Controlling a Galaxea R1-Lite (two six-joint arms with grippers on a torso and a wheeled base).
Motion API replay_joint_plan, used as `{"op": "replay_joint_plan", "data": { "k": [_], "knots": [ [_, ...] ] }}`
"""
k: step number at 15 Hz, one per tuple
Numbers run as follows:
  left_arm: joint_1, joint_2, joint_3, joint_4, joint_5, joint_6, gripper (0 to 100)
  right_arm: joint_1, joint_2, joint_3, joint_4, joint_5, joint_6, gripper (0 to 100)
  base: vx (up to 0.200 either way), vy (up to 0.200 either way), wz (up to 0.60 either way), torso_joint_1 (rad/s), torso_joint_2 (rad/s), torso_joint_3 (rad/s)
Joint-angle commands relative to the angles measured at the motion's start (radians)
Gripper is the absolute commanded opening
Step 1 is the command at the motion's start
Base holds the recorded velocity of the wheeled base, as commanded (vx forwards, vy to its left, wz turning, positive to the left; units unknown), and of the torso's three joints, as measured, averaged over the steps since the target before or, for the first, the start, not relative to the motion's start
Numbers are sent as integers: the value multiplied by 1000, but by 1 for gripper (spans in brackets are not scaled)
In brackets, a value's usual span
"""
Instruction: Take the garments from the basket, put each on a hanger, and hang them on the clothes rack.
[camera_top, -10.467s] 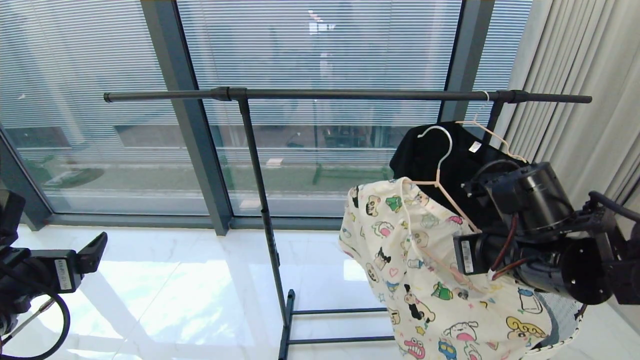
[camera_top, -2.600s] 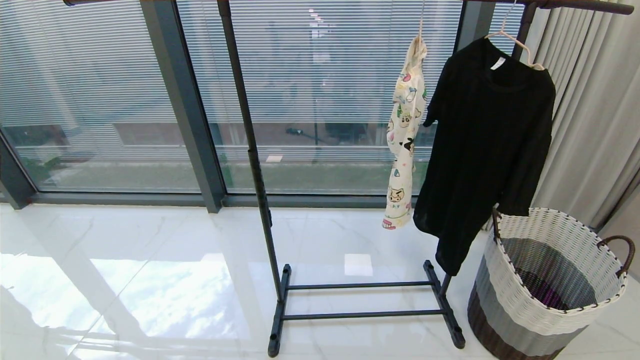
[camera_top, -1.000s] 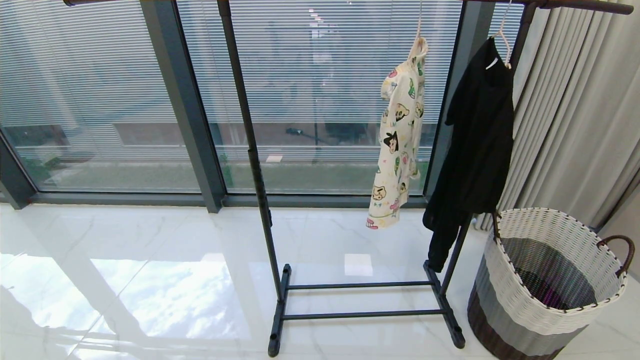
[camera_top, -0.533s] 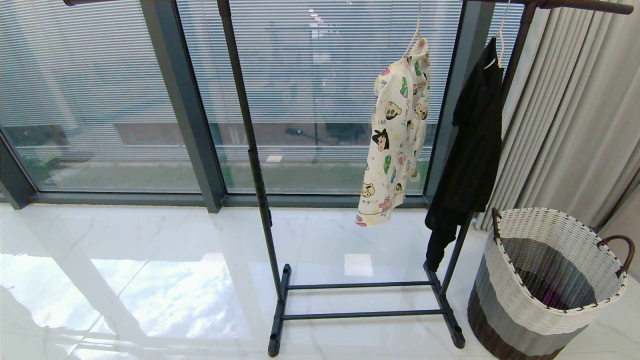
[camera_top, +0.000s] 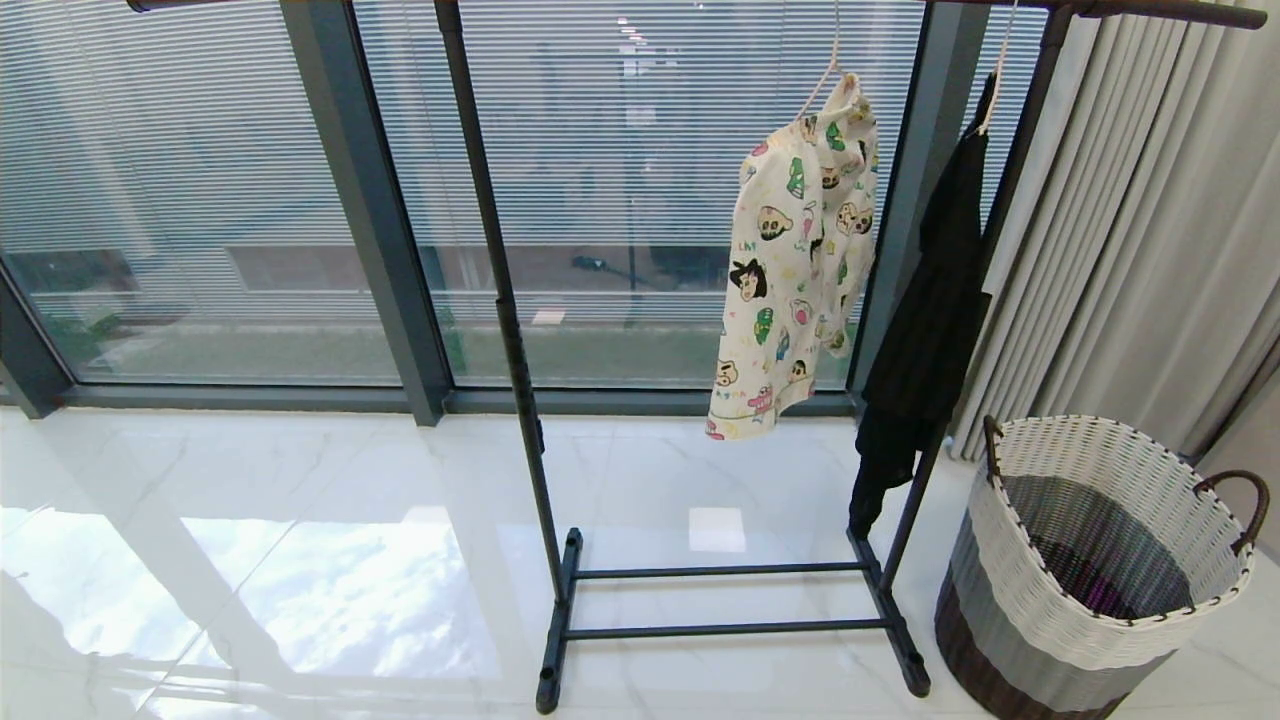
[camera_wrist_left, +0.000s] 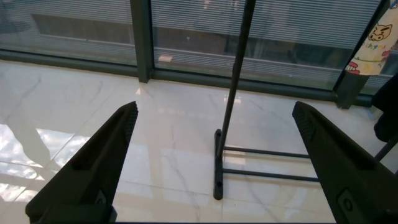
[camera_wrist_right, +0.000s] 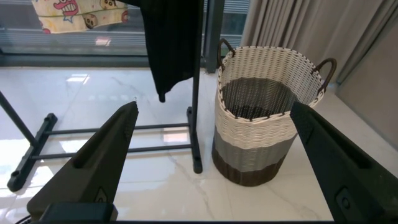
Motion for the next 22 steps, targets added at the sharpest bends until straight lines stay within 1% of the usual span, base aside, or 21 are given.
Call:
{"op": "replay_joint_plan", "data": {
  "k": [1, 22],
  "knots": [
    [0, 0, 0, -1, 0, 0, 100, 0, -1, 0, -1, 0, -2, 100, 0, 0, 0, 0, 0, 0],
    [0, 0, 0, -1, 0, 0, 100, 0, -1, 0, -1, 0, -9, 100, 0, 0, 0, 0, 0, 0]
  ]
}}
